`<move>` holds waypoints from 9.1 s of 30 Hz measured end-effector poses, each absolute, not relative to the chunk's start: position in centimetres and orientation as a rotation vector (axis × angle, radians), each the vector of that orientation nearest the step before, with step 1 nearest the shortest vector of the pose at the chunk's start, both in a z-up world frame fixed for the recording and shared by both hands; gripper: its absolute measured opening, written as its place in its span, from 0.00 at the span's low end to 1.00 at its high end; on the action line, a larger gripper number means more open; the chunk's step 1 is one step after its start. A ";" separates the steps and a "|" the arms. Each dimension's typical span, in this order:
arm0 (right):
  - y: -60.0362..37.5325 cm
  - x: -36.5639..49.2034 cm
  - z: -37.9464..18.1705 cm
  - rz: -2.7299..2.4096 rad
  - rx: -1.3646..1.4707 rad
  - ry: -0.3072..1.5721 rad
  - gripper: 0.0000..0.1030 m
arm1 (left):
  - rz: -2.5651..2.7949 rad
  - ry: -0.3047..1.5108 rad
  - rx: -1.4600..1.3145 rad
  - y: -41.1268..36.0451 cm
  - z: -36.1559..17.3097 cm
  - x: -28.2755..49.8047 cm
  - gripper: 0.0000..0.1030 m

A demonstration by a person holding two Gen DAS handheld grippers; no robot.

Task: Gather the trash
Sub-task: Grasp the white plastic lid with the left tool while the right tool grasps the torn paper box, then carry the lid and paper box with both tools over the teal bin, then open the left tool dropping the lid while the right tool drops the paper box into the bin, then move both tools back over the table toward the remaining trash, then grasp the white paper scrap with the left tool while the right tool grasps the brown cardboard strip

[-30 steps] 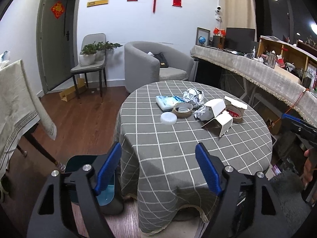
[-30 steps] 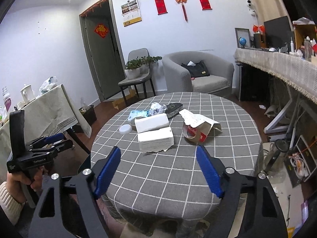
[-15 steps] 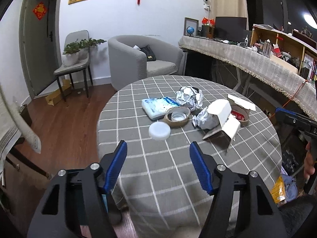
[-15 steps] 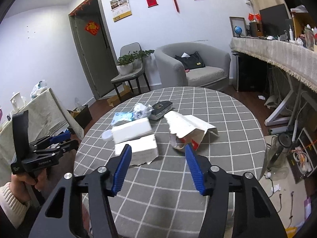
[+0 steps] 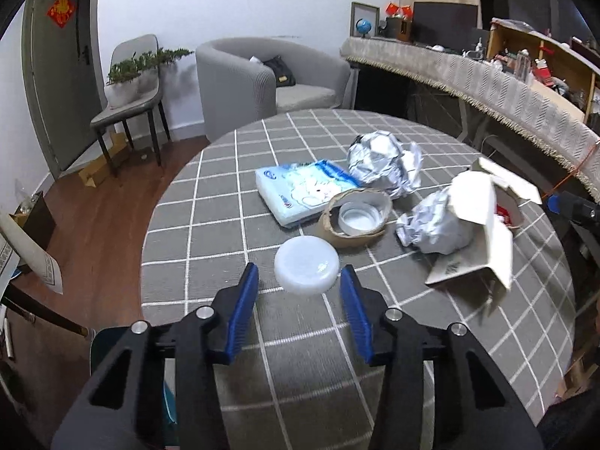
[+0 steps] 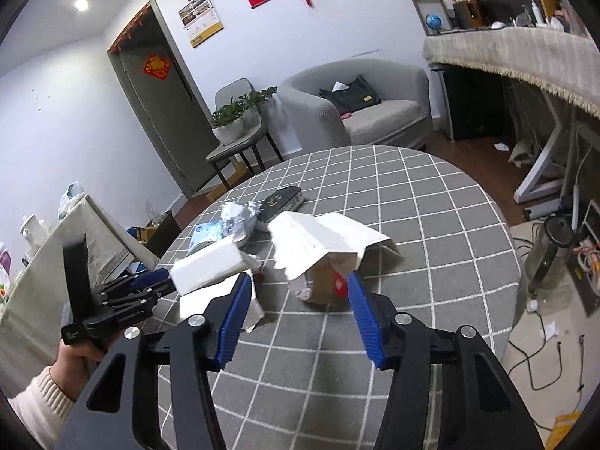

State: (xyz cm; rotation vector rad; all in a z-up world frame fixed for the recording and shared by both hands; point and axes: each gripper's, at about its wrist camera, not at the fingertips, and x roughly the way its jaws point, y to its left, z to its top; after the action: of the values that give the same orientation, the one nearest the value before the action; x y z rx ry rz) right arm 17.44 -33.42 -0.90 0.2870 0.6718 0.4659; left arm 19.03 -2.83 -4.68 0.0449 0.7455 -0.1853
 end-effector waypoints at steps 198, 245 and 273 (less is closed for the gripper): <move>-1.8 18.8 1.4 0.593 -0.176 0.597 0.81 | -0.015 0.385 -0.221 15.5 7.4 6.6 0.79; -33.0 20.5 0.4 0.363 0.101 0.612 0.90 | -0.560 0.721 -0.251 -8.0 -2.5 17.8 0.24; -27.4 21.1 -1.6 0.523 -0.040 0.761 0.63 | -0.593 0.603 -0.207 -7.8 1.8 15.0 0.04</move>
State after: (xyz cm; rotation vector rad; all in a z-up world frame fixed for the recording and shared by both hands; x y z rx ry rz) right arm 21.06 -27.35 -1.57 -0.0397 0.7614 0.5227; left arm 15.03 -7.75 1.79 -0.2066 0.6033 -0.5929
